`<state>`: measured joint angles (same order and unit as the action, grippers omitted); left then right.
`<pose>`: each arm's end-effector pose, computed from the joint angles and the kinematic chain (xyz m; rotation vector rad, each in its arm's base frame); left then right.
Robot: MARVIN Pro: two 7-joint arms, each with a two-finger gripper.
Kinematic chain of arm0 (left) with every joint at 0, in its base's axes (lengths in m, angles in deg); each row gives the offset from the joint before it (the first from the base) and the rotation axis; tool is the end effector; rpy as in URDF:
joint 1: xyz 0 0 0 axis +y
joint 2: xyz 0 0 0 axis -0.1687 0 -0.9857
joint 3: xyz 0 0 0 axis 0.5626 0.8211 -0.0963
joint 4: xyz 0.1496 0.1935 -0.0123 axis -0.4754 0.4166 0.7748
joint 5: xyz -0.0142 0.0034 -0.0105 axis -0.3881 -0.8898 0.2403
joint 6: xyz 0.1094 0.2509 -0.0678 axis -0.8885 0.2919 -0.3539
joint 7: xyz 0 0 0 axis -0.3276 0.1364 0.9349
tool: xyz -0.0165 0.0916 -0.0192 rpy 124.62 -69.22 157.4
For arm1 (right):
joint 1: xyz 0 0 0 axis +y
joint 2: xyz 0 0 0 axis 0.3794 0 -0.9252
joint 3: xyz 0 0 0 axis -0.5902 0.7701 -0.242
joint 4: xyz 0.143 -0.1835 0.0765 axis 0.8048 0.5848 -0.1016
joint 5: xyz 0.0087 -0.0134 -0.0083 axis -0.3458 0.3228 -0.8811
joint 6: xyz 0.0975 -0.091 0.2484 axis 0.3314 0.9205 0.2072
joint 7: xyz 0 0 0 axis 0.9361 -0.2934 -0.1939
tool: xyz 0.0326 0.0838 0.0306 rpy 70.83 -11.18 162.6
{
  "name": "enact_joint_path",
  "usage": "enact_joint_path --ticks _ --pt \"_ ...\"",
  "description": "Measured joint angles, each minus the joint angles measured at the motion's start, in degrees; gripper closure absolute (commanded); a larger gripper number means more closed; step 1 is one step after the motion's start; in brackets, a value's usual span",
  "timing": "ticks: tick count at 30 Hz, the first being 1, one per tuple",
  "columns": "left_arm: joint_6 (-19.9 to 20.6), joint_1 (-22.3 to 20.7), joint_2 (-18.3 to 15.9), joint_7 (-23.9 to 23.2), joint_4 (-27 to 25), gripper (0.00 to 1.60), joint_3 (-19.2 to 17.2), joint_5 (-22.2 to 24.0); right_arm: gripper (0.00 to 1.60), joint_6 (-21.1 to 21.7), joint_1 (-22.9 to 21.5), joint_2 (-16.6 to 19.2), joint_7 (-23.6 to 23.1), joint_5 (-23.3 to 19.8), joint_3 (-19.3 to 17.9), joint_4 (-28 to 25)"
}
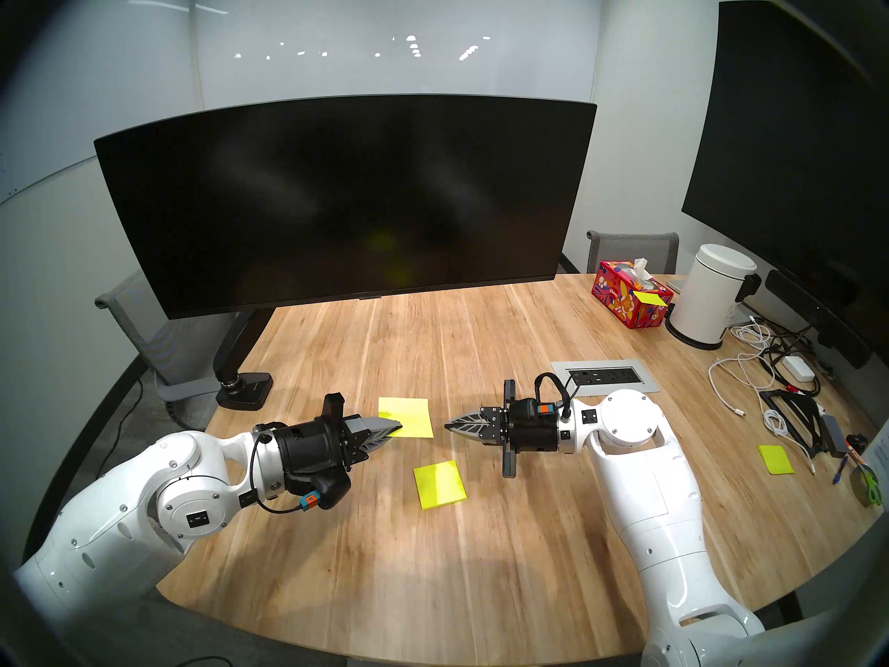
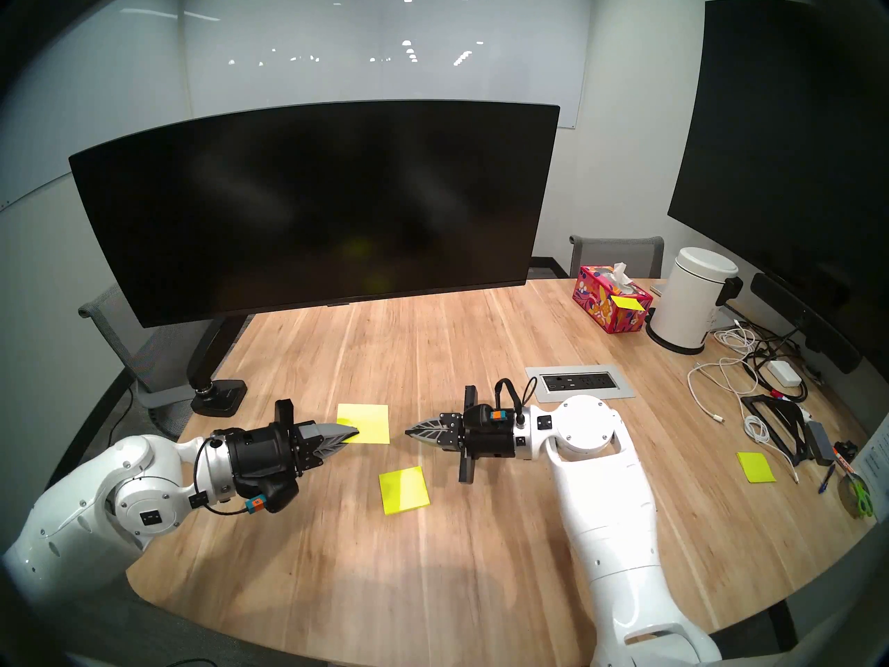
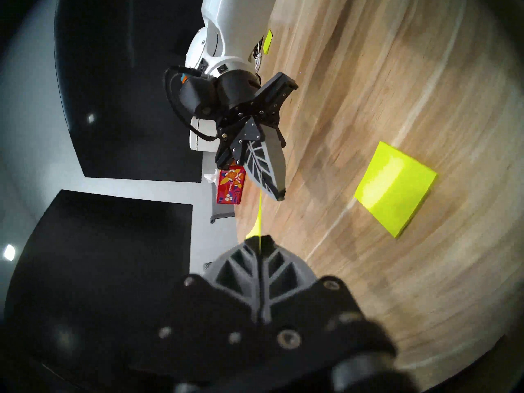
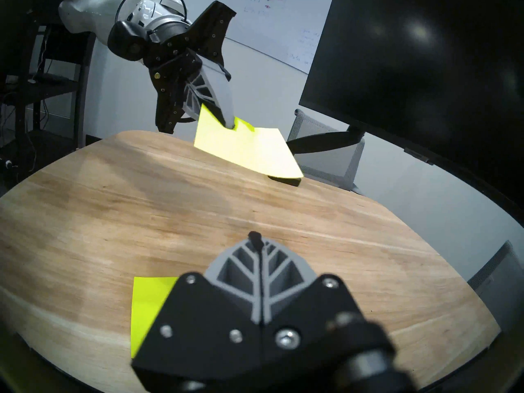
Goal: Peel one sticky note off the pad and stick it onto the monitor, then press it flat
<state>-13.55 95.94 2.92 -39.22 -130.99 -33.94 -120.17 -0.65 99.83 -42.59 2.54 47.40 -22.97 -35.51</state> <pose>0.2866 0.0013 -0.2054 -0.6977 2.0880 -1.6706 0.3701 0.0541 -0.2411 -1.3079 -1.6313 -1.4752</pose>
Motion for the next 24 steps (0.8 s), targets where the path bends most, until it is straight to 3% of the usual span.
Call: enact_joint_path --ticks 12,24 --pt "-0.9 1.5 5.8 11.3 4.0 1.6 -3.7 -14.5 1.6 0.0 -0.5 -0.3 -1.6 -0.4 -0.5 0.2" --pt "0.0 -1.2 13.7 22.1 7.5 1.6 -3.7 -19.0 1.6 -1.1 -0.5 -0.9 -2.6 -0.5 -0.9 0.1"
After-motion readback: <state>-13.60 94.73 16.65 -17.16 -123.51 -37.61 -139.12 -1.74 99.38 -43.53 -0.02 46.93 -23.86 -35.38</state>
